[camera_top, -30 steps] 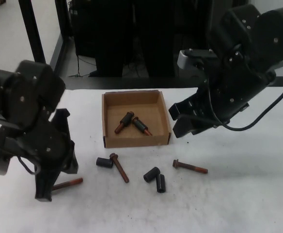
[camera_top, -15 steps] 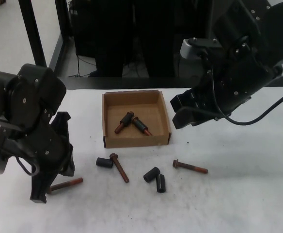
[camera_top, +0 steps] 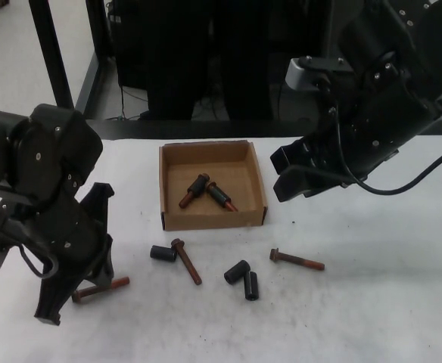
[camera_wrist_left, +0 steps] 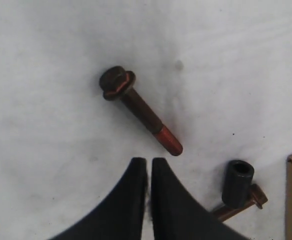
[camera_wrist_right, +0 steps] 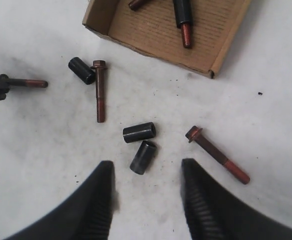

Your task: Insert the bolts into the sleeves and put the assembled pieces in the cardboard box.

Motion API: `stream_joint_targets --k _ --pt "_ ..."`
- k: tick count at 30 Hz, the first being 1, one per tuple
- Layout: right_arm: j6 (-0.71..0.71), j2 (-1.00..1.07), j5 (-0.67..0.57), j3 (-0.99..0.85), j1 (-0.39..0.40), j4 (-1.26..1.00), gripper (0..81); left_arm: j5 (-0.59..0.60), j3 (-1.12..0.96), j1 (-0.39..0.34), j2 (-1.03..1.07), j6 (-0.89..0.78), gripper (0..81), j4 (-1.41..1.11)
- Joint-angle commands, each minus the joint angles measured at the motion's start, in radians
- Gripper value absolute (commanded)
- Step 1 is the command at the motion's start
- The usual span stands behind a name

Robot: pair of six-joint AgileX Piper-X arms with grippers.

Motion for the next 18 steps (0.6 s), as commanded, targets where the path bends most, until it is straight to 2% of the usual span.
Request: stream_joint_targets --k 1,3,6,10,12,18 --pt "-0.010 -0.015 -0.014 -0.003 -0.003 0.009 40.5 -0.010 -0.008 0.004 -0.003 0.021 6.6 0.010" --pt "-0.010 -0.015 -0.014 -0.003 -0.003 0.009 40.5 0.002 -0.008 0.004 -0.003 0.044 10.6 0.010" --pt "-0.013 -0.015 -0.014 -0.003 -0.003 0.009 40.5 0.008 -0.008 0.007 -0.003 0.065 21.6 0.010" --pt "-0.020 -0.015 -0.014 -0.003 -0.003 0.009 40.5 -0.010 -0.008 0.028 -0.003 0.052 41.9 0.010" --pt "-0.021 -0.015 -0.014 -0.003 -0.003 0.009 40.5 -0.019 -0.008 0.041 -0.003 0.034 44.9 0.010" --pt "-0.024 -0.015 -0.014 -0.003 -0.003 0.009 40.5 -0.050 -0.008 0.066 -0.003 -0.052 44.7 0.010"
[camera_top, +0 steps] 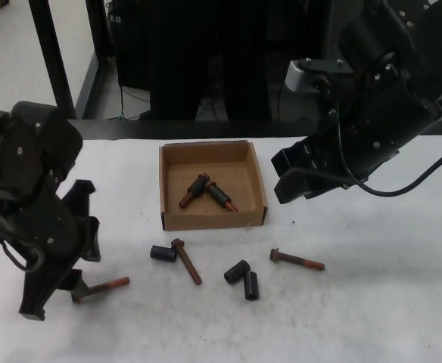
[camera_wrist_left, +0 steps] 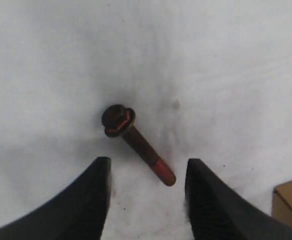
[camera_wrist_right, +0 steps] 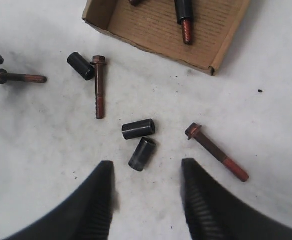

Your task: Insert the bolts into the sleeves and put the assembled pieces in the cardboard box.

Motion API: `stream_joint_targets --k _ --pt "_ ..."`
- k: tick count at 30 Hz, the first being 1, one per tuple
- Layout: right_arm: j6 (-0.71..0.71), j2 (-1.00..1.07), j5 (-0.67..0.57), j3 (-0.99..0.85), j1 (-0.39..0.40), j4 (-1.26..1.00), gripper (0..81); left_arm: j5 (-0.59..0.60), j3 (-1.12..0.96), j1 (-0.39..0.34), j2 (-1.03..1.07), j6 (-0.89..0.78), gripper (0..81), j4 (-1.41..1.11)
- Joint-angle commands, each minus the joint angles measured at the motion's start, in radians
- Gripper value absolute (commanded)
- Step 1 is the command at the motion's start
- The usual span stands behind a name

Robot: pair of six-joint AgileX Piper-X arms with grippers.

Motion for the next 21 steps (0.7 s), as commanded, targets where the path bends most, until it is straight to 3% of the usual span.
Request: stream_joint_targets --k 1,9,21 --pt "-0.013 -0.015 -0.014 -0.003 -0.003 0.001 40.5 -0.046 -0.008 0.001 -0.003 -0.056 44.7 0.004" --pt "-0.019 -0.015 -0.014 -0.003 -0.003 0.001 40.5 -0.010 -0.008 -0.015 0.055 -0.149 44.7 -0.102" --pt "-0.019 -0.015 -0.014 -0.003 -0.003 0.000 40.5 -0.056 -0.008 -0.016 0.072 -0.176 44.7 -0.037"
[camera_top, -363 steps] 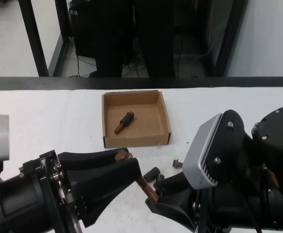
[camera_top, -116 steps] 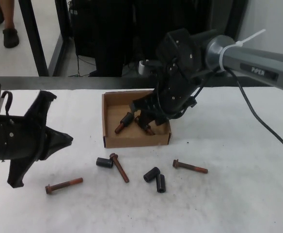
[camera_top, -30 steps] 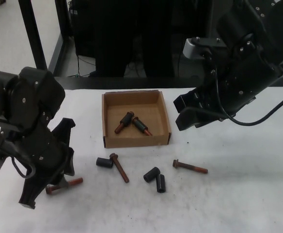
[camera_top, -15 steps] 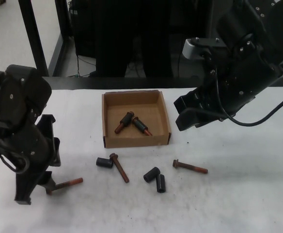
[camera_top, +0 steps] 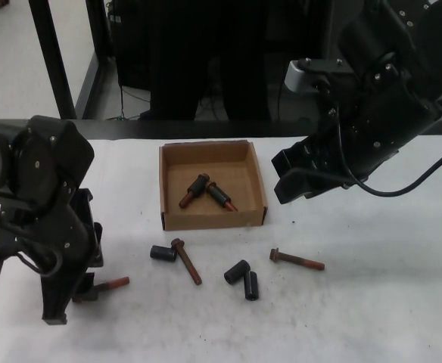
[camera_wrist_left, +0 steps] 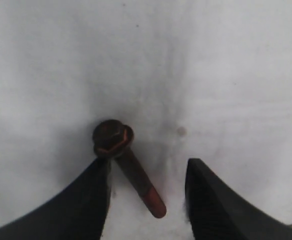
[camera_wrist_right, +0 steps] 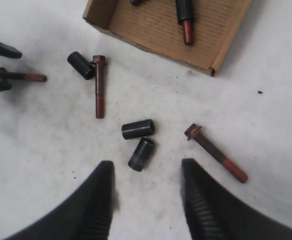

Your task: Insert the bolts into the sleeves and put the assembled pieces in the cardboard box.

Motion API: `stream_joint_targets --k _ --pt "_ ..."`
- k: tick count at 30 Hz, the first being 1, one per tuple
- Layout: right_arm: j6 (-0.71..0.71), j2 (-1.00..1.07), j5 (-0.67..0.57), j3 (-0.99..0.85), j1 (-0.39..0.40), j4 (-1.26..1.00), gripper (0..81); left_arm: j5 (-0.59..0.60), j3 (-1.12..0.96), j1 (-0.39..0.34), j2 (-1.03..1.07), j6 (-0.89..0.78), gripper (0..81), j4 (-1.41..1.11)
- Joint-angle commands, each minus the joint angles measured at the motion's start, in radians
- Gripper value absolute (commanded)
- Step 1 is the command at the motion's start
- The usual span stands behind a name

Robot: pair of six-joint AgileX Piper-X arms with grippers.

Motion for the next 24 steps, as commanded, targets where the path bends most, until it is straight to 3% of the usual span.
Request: stream_joint_targets --k 1,24 --pt "-0.009 -0.015 -0.014 -0.003 -0.003 -0.001 40.5 -0.029 -0.008 -0.004 -0.001 -0.007 44.7 0.022" --pt "-0.013 -0.015 -0.014 -0.003 -0.003 0.002 40.5 -0.029 -0.008 -0.004 0.112 -0.017 43.1 -0.090"
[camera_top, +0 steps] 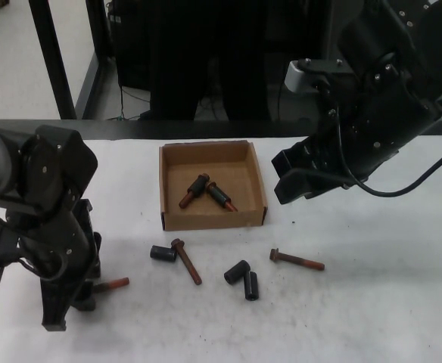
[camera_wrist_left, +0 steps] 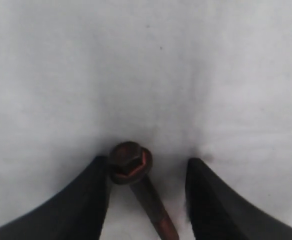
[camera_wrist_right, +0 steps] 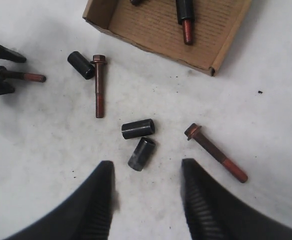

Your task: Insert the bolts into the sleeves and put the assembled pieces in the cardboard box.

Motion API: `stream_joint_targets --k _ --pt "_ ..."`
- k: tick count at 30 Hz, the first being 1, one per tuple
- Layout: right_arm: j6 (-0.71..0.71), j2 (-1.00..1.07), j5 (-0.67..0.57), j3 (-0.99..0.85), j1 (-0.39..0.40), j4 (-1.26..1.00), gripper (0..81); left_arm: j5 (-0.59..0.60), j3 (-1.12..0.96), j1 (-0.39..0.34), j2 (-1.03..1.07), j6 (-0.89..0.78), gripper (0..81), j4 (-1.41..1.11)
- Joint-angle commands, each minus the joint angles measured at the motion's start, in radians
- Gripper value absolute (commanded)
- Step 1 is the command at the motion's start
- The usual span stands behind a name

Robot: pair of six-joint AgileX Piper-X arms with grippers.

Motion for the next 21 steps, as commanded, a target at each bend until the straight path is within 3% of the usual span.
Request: stream_joint_targets --k 1,4,8,15,21 --pt "-0.010 -0.015 -0.014 -0.003 -0.003 0.007 40.5 -0.019 0.006 -0.004 0.053 -0.018 40.8 -0.089" --pt "-0.010 -0.015 -0.014 -0.003 -0.003 0.041 40.5 -0.019 0.006 -0.004 0.057 -0.049 28.3 -0.089" --pt "-0.004 -0.015 -0.014 0.014 -0.003 0.061 40.5 -0.043 0.006 -0.004 0.057 -0.033 0.6 -0.099" --pt "0.058 -0.015 -0.047 0.122 0.014 0.059 40.5 -0.066 0.006 -0.004 0.057 0.164 0.8 -0.227" --pt "0.135 -0.015 -0.089 0.155 0.061 -0.011 40.5 -0.016 0.006 -0.004 0.055 0.453 0.8 -0.429"
